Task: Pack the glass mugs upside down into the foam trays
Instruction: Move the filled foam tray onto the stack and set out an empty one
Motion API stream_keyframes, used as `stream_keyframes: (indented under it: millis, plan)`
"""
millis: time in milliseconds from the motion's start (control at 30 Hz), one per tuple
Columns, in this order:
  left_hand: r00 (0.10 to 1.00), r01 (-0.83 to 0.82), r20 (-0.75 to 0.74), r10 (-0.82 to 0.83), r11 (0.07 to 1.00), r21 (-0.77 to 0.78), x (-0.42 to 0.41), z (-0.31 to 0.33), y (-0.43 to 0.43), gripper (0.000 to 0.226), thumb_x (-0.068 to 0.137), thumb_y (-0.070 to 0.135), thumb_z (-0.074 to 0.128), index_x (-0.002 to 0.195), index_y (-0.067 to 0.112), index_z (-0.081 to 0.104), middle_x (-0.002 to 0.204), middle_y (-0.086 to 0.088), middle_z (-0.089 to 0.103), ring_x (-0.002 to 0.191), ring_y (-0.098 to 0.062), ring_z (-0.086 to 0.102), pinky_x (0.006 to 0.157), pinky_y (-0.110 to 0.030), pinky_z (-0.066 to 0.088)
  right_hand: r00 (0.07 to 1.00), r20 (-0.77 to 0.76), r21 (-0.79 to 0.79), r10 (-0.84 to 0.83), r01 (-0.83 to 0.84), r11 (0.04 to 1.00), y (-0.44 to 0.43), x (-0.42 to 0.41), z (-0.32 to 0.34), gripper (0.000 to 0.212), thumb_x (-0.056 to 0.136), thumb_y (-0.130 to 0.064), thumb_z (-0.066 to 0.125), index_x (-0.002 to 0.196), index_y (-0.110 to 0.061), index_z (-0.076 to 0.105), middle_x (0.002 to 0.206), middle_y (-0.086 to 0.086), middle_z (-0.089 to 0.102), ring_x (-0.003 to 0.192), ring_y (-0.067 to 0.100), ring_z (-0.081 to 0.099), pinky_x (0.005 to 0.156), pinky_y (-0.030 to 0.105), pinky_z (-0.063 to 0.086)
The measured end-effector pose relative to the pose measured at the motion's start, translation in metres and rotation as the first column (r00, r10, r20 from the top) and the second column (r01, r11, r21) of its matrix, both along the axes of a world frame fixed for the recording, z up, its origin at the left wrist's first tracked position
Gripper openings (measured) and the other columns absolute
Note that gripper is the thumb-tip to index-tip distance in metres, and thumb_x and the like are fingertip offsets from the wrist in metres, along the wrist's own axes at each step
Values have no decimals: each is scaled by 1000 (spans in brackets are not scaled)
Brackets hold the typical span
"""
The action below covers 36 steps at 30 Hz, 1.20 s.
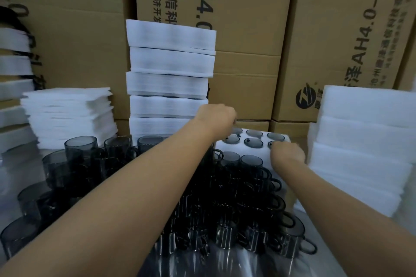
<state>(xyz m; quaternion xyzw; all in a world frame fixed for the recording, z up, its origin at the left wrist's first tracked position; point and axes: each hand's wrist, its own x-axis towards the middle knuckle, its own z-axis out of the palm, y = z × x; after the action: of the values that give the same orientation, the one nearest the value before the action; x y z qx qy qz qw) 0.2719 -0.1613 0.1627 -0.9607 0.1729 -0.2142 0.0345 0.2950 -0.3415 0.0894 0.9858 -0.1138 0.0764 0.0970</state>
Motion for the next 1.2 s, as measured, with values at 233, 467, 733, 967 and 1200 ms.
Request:
stream_keyframes:
  millis: [233,467,733,967,1200]
  plan:
    - [982,159,-39,-187,914,-375,-68,-18,29,31,96,20,44,115,35,63,117,12,63,108,-13,55,84,-29,44,941,275,7,197,-207,978,1,-46,37,12,92,-13,45,91,-13,57,88,6,62,79,27,56,60,29,39]
    - [930,333,347,-123,681,-652,-142,-73,76,22,86,9,60,91,25,75,88,20,67,86,-6,63,76,-37,54,612,763,-132,208,-168,977,-47,-92,124,53,81,-40,63,119,-4,56,107,23,59,102,39,51,90,45,35]
    - [880,384,465,-101,728,-569,-176,-93,88,22,80,17,53,81,18,75,78,20,63,80,0,56,65,-17,47,842,523,-84,128,-98,992,-69,-90,106,56,87,-24,65,135,-7,43,121,23,52,114,40,45,86,43,40]
    - [914,328,401,-63,697,-638,-187,-120,98,21,79,14,54,80,19,74,76,22,62,80,-1,58,64,-28,54,744,591,-28,312,-368,929,-56,-112,108,54,84,12,50,137,4,42,124,27,48,115,42,40,89,48,39]
    - [901,370,434,-8,536,-759,-199,-121,110,27,79,8,50,82,26,70,91,22,64,94,0,59,83,-10,44,540,612,-24,577,-717,696,1,-186,61,47,78,3,63,124,5,56,105,20,52,113,40,49,114,45,24]
